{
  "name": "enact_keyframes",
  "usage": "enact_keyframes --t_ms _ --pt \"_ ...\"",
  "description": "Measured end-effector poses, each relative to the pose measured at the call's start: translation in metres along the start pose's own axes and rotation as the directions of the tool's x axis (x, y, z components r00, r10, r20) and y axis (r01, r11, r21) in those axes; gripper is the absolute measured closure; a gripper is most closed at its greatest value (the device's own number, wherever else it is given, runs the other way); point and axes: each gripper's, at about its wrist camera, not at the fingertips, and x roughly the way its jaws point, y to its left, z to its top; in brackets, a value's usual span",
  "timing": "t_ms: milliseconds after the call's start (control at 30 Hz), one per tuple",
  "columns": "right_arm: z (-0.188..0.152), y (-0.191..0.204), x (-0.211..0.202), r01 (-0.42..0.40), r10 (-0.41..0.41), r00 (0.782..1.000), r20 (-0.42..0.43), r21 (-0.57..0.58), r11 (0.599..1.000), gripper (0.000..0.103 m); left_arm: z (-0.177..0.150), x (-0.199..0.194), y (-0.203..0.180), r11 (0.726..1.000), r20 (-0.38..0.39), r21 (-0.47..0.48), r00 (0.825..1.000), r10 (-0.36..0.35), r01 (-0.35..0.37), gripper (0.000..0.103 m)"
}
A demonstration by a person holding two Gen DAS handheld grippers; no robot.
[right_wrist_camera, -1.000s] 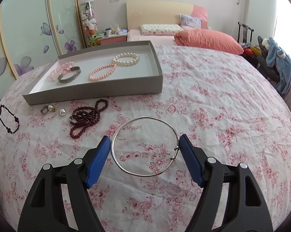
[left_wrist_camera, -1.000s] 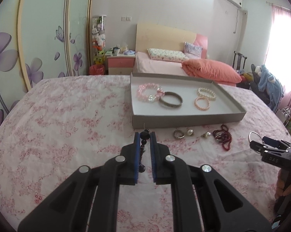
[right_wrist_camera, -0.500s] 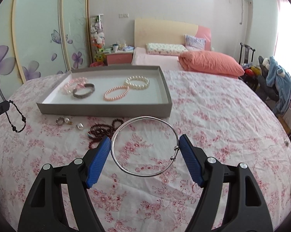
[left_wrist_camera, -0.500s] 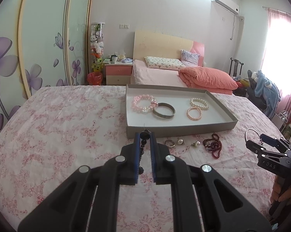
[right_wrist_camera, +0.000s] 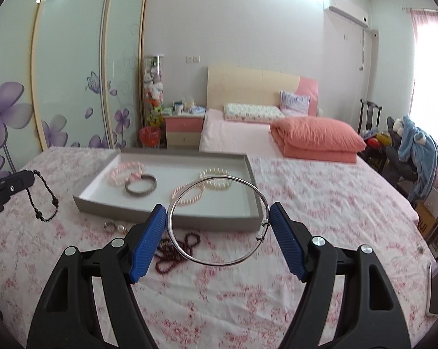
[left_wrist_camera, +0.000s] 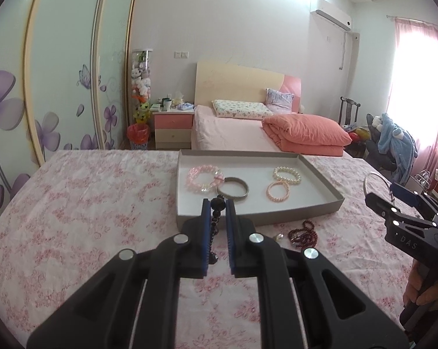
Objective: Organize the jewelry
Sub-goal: 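Carry black bracelet and silver bangle into the grey tray, open both tools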
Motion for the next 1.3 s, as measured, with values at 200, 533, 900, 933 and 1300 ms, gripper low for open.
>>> enact_keyframes --t_ms 200,533,900,933,1300 --pt "0.017 0.004 -0.002 0.002 -0.001 0.998 0.061 -0.007 1.0 0.03 0.013 0.001 -0.011 1.0 0.029 0.028 1.0 -0.006 0.006 0.092" --pt "0.032 0.007 0.002 -0.003 0.004 0.993 0.121 -0.01 1.0 0.03 0.031 0.016 -0.018 0.999 0.045 0.044 0.999 0.002 -0.004 0.092" --pt "0.048 0.002 0.03 -0.009 0.007 0.99 0.141 0.012 1.0 0.03 0.054 0.057 -0.017 0.999 0.025 0.035 0.999 0.02 -0.021 0.092" --pt "0.049 0.003 0.033 -0.009 0.007 0.99 0.142 0.012 1.0 0.03 0.056 0.061 -0.018 0.999 0.024 0.035 0.999 0.021 -0.022 0.092" --pt "0.059 -0.003 0.089 -0.028 0.024 0.994 0.109 0.036 0.999 0.03 0.073 0.128 -0.023 0.999 -0.018 0.036 1.0 0.018 -0.017 0.092"
